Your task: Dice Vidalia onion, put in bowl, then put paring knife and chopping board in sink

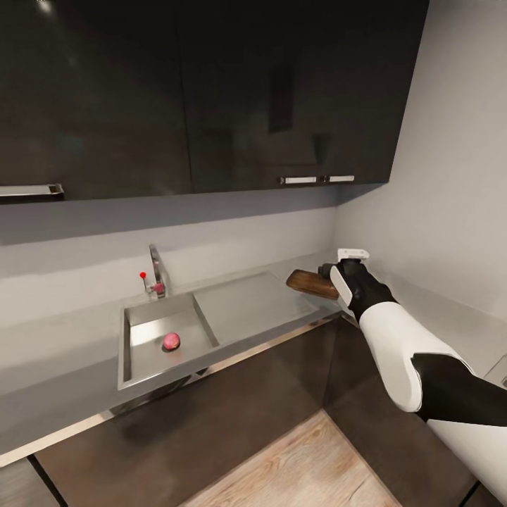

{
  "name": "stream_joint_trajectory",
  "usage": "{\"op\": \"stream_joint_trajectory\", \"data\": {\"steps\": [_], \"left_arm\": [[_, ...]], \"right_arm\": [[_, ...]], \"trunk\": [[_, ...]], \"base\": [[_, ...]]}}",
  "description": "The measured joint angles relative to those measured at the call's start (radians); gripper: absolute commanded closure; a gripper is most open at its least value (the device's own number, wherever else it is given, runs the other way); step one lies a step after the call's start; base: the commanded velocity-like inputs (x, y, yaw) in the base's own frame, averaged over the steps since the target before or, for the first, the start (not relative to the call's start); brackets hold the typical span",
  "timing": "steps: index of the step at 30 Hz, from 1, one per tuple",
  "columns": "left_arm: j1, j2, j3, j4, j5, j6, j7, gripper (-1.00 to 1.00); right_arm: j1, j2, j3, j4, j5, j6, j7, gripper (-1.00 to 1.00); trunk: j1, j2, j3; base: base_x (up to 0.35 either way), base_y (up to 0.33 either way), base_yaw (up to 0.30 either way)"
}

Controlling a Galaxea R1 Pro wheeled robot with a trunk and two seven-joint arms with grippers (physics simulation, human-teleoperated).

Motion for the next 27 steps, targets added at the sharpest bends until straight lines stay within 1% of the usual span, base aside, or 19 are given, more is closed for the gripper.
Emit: {"op": "stream_joint_trajectory", "data": {"steps": [1,4,5,6,7,9,11,18,23,27], "left_arm": [[0.000,0.000,0.000,0.000,0.000,0.000,0.000,-1.00],[0.000,0.000,0.000,0.001,0.000,0.000,0.000,-1.00],[0.000,0.000,0.000,0.001,0.000,0.000,0.000,-1.00],[0.000,0.000,-0.001,0.001,0.000,0.000,0.000,-1.00],[0.000,0.000,-0.001,0.002,0.000,0.000,0.000,-1.00],[0.000,0.000,-0.002,0.005,0.000,0.000,0.000,-1.00],[0.000,0.000,-0.002,0.006,0.000,0.000,0.000,-1.00],[0.000,0.000,-0.002,0.007,0.000,0.000,0.000,-1.00],[0.000,-0.003,-0.003,0.009,0.001,0.000,0.000,-1.00],[0.000,-0.007,-0.002,0.037,0.000,0.000,0.000,-1.00]], "right_arm": [[0.000,0.000,0.000,0.004,0.000,-0.008,0.000,-1.00],[0.001,-0.004,0.000,0.053,0.001,-0.100,-0.002,-1.00],[0.001,-0.007,0.000,0.066,0.001,-0.119,-0.002,-1.00],[0.001,-0.027,0.000,0.121,0.000,-0.181,-0.001,-1.00],[0.001,-0.042,-0.002,0.153,-0.001,-0.212,0.001,-1.00],[0.001,-0.056,-0.001,0.177,-0.002,-0.234,0.003,-1.00],[0.001,-0.060,0.000,0.186,-0.002,-0.241,0.001,-1.00],[0.001,-0.059,0.002,0.217,-0.001,-0.245,-0.004,-1.00],[0.002,-0.049,0.004,0.227,-0.002,-0.245,-0.005,-1.00],[0.002,-0.049,0.003,0.253,-0.001,-0.245,-0.005,-1.00]], "trunk": [[-0.004,0.007,0.003],[-0.015,0.028,0.013],[-0.019,0.035,0.016],[-0.023,0.042,0.019],[-0.027,0.049,0.022],[-0.031,0.056,0.025],[-0.031,0.056,0.025],[-0.031,0.056,0.025],[-0.031,0.056,0.025],[-0.031,0.056,0.025]], "base": [[0.000,0.000,0.000],[0.000,0.000,0.000],[0.000,0.000,0.000],[0.000,0.000,0.000],[0.000,0.000,0.000],[0.000,0.000,0.000],[0.000,0.000,0.000],[0.015,0.000,0.000],[0.266,0.000,0.000],[0.340,0.000,0.000]]}}
